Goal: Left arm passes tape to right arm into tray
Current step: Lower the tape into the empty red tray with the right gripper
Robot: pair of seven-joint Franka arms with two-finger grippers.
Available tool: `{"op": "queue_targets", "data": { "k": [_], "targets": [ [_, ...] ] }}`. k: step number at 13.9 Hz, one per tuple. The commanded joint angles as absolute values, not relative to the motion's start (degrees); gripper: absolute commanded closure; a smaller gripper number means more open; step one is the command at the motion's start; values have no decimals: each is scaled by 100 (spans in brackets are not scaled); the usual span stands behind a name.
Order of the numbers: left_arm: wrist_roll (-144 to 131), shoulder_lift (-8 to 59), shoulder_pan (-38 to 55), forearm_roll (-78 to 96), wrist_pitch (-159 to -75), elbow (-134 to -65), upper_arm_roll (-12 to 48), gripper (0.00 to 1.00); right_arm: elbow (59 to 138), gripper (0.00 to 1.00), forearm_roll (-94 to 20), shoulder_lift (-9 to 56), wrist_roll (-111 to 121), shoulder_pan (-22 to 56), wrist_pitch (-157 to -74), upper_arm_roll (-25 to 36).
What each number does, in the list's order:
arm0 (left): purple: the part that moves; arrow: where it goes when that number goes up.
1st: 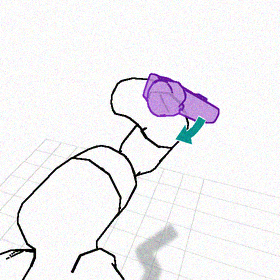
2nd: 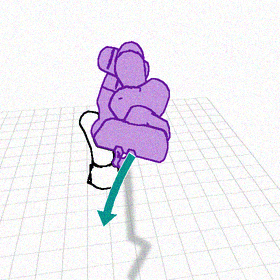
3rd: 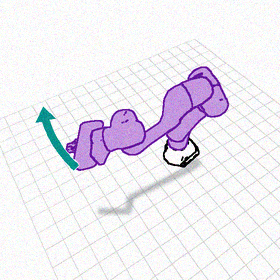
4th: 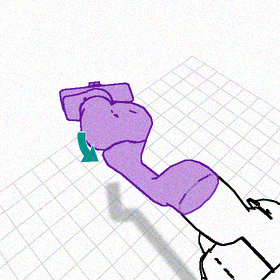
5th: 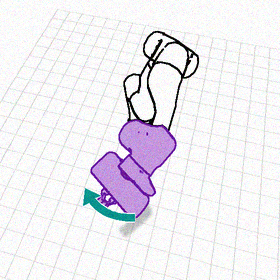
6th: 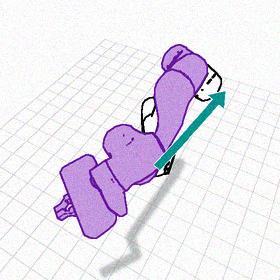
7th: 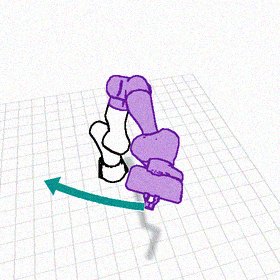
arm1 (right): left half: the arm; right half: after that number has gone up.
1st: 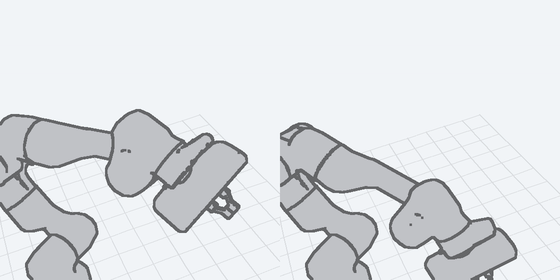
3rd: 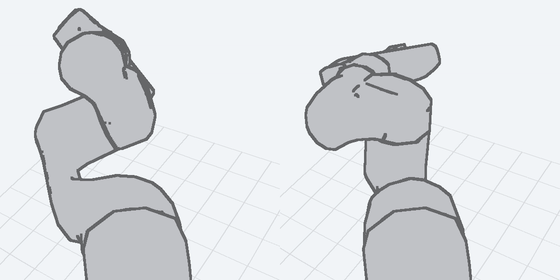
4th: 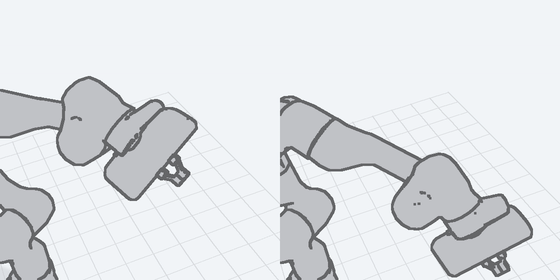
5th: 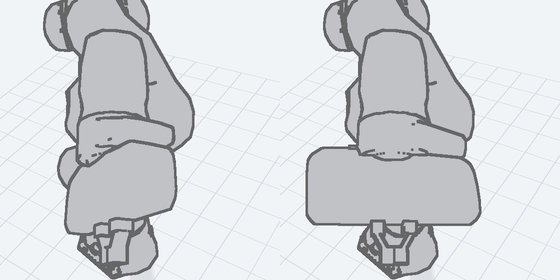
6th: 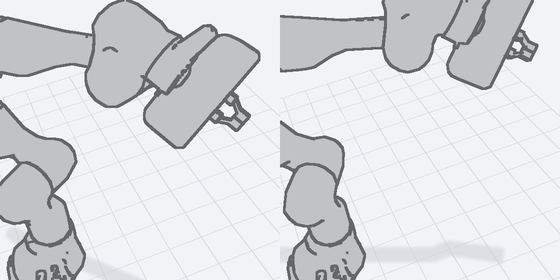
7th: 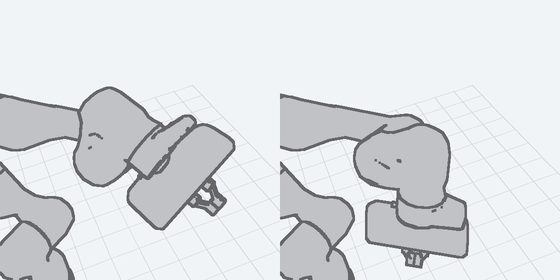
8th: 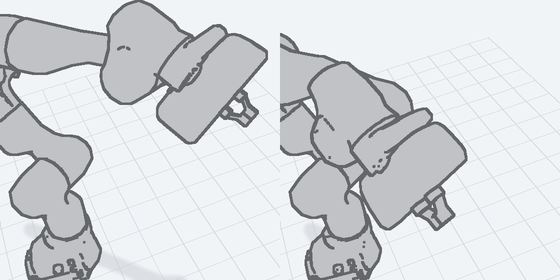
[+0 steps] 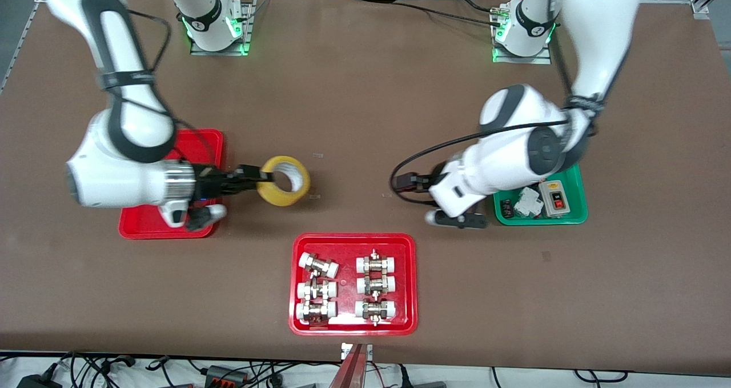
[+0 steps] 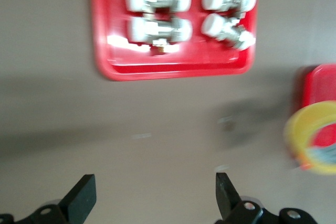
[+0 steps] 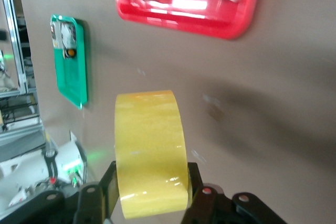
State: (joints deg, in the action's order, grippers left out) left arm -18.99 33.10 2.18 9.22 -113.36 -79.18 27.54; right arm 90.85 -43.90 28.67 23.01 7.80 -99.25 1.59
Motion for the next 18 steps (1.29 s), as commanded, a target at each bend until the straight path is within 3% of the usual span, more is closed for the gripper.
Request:
{"op": "queue_targets", "data": {
  "k": [1, 4, 11, 18],
  "targets": [
    [-1425, 3059, 53, 414, -10384, -7718, 2786, 0, 9070, 100, -3983, 2777, 2776, 29, -9126, 53],
    [-1170, 3059, -34, -7, -9284, -7112, 2742, 0, 9105, 100, -3333, 2812, 3311, -543, -8755, 44],
    [-923, 2593, -878, -70, -8097, -7128, 2725, 0, 9141, 100, -2874, 3462, 5096, -1537, -8683, 44],
    [-905, 1918, -1055, -114, -8269, -8075, 2769, 0, 9123, 100, -2839, 4078, 5879, -1784, -8981, 53]
  ]
}}
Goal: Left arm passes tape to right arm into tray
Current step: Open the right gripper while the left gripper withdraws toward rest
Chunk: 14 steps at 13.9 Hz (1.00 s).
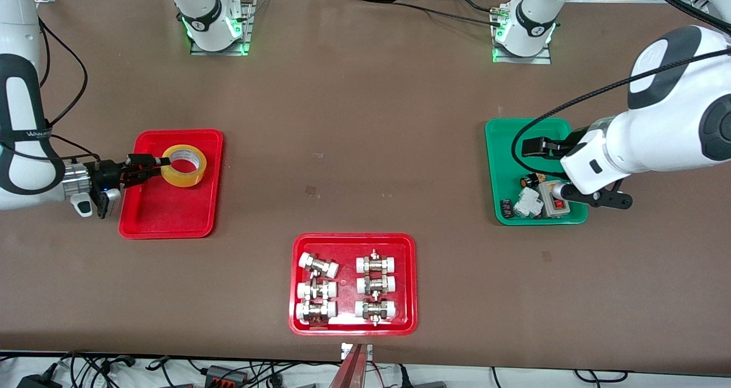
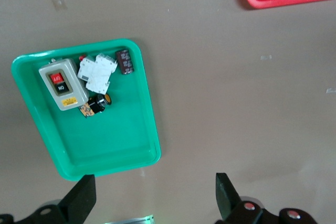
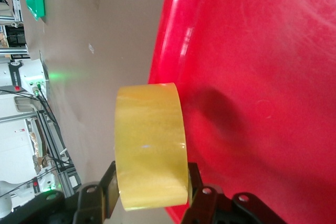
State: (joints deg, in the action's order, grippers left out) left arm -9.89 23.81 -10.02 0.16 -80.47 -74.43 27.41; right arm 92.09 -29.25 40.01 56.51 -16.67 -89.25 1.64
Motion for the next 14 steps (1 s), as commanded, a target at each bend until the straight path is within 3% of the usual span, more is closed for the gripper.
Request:
{"op": "queue_targets", "data": {
  "k": [1, 2, 3, 4, 7, 14],
  "targets": [
    [-897, 1742, -1063, -114, -8436, -8356, 2769, 0, 9123, 98, -2769, 4122, 5923, -1784, -9043, 44],
    [-896, 1566, -1063, -114, -8559, -8593, 2769, 0, 9114, 85, -2716, 4131, 5933, -1767, -9079, 53],
    [-896, 1451, -1063, -114, -8639, -8778, 2769, 0, 9114, 47, -2681, 4131, 5933, -1740, -9097, 44],
    [-896, 1320, -1063, -114, -8761, -8980, 2769, 0, 9132, 0, -2663, 4140, 5941, -1732, -9175, 44],
    [-896, 1055, -1063, -106, -9035, -9421, 2769, 0, 9141, 0, -2051, 4061, 6187, -1487, -9622, 35],
    [-975, 1142, -1168, -105, -8956, -8931, 2655, 0, 9132, 0, -197, 2877, 5137, -521, -10204, 35]
  ]
}}
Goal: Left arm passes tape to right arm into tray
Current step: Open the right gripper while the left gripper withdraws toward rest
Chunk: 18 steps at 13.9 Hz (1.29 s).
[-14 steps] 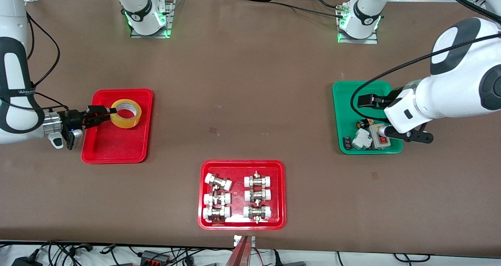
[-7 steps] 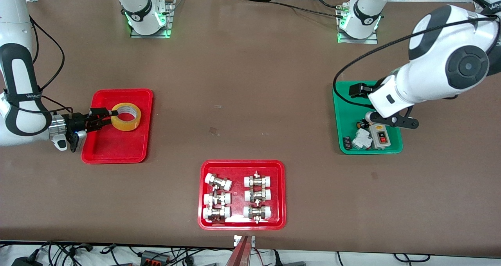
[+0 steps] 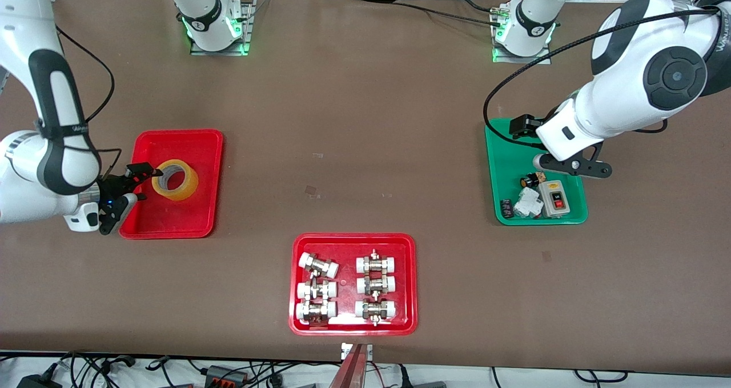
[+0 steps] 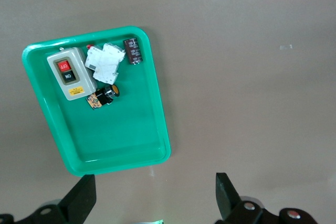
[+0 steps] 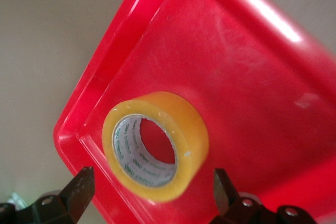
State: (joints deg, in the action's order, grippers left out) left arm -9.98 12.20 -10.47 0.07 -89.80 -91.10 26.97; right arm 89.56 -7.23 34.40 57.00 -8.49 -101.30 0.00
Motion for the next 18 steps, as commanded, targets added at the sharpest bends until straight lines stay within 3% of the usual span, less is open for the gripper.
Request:
{"op": "queue_targets", "data": {
  "k": [1, 5, 10, 15, 18],
  "targets": [
    [-1054, 1151, -1186, -105, -8895, -8764, 2646, 0, 9158, 0, -98, 2639, 4715, -388, -10195, 35],
    [-2395, 1301, -1204, -97, -8587, -8350, 2566, 0, 9334, 0, -70, 1637, 2948, -53, -9880, 18],
    [-1604, 1292, -1222, -657, -9070, -8253, 2627, 0, 9396, 0, 141, 555, 1338, 176, -8949, 9],
    [-975, 932, -1230, -756, -9062, -8218, 2663, 0, 9317, 0, 88, 53, -86, 228, -8675, -53],
    [-958, 932, -1274, -738, -9062, -8192, 2610, 0, 9229, 0, 97, -132, -202, 263, -9016, -70]
  ]
}}
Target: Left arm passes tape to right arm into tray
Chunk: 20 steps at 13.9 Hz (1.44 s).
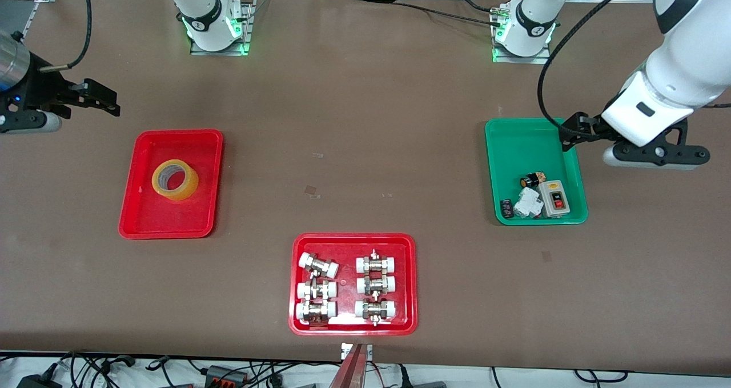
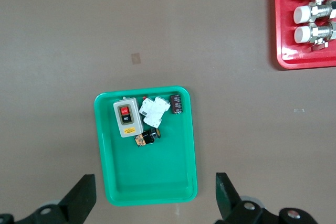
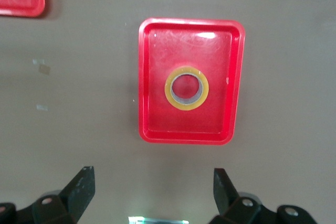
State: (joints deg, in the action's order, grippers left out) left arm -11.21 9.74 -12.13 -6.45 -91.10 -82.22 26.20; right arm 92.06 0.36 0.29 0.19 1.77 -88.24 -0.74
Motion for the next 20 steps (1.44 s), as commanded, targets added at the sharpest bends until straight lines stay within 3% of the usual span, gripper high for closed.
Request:
{"op": "queue_targets", "data": {
  "k": [1, 5, 6, 8, 10, 20],
  "targets": [
    [-958, 932, -1274, -730, -9053, -8026, 2602, 0, 9229, 0, 79, -149, -385, 264, -9052, -62],
    [-914, 967, -1274, -433, -9079, -8015, 2523, 0, 9640, 0, 44, -456, -712, 255, -9289, -44],
    [-862, 915, -1083, -161, -9079, -8059, 2087, 0, 9650, 0, 44, -474, -721, 246, -9325, -44],
    [-513, 765, -23, 70, -8975, -8112, 649, 0, 9344, 0, 18, -256, -633, 220, -9246, -35],
    [226, 424, 429, 184, -8518, -8401, 63, 0, 9159, 0, 9, -123, -667, 220, -9237, -26],
    [220, 422, 141, 308, -8534, -8508, 62, 0, 9158, 0, -88, -149, -457, 220, -9044, -9]
  ]
}}
